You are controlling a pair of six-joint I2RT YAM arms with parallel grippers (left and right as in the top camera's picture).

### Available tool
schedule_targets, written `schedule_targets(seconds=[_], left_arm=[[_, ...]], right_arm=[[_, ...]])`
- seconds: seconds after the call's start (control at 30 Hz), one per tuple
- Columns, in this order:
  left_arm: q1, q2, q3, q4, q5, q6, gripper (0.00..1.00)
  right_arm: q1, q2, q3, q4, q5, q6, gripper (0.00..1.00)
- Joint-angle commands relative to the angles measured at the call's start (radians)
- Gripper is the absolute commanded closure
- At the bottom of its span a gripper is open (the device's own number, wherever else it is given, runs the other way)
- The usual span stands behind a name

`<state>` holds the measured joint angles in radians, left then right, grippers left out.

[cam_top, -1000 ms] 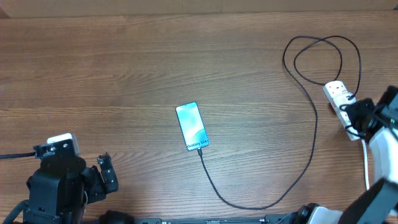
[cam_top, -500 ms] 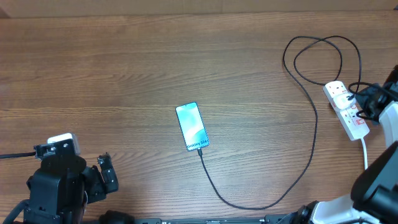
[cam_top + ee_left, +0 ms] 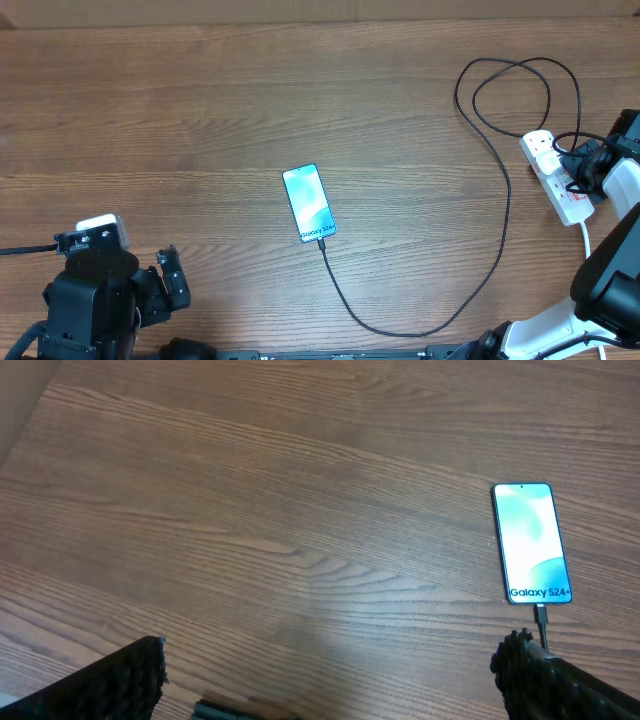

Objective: Plug charger to phone and switch on socket

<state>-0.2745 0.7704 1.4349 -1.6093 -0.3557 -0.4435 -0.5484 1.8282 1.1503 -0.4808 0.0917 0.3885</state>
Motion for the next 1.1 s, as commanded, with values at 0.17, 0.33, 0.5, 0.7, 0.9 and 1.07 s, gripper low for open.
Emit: schedule_targets(seconds=[0.17,0.33,0.5,0.7,0.9,1.07], left_arm=[[-0.001,-0.002,0.0,-0.002,-0.006,-0.017,0.0],[-0.001,-0.002,0.0,-0.002,-0.006,-0.017,0.0],[-0.001,-0.003,0.0,-0.002,-0.006,-0.017,0.0],[-0.001,-0.003,0.0,-0.002,-0.006,-0.017,0.0],[-0.001,-0.003,0.0,-0.002,-0.006,-0.017,0.0],[-0.001,-0.003,0.0,-0.002,-0.006,-0.018,0.0]], right_arm=[[0.008,-0.002,0.016,0.015,-0.042,-0.027,0.96],[0.041,0.014,0.016,0.024,-0.042,-0.041,0.96],[0.069,0.016,0.016,0.024,-0.012,-0.05,0.96],[0.071,0.031,0.015,0.019,-0.004,-0.05,0.96],[0.071,0.047,0.014,0.011,-0.008,-0.05,0.96],[0.071,0.048,0.014,0.01,-0.023,-0.05,0.96]])
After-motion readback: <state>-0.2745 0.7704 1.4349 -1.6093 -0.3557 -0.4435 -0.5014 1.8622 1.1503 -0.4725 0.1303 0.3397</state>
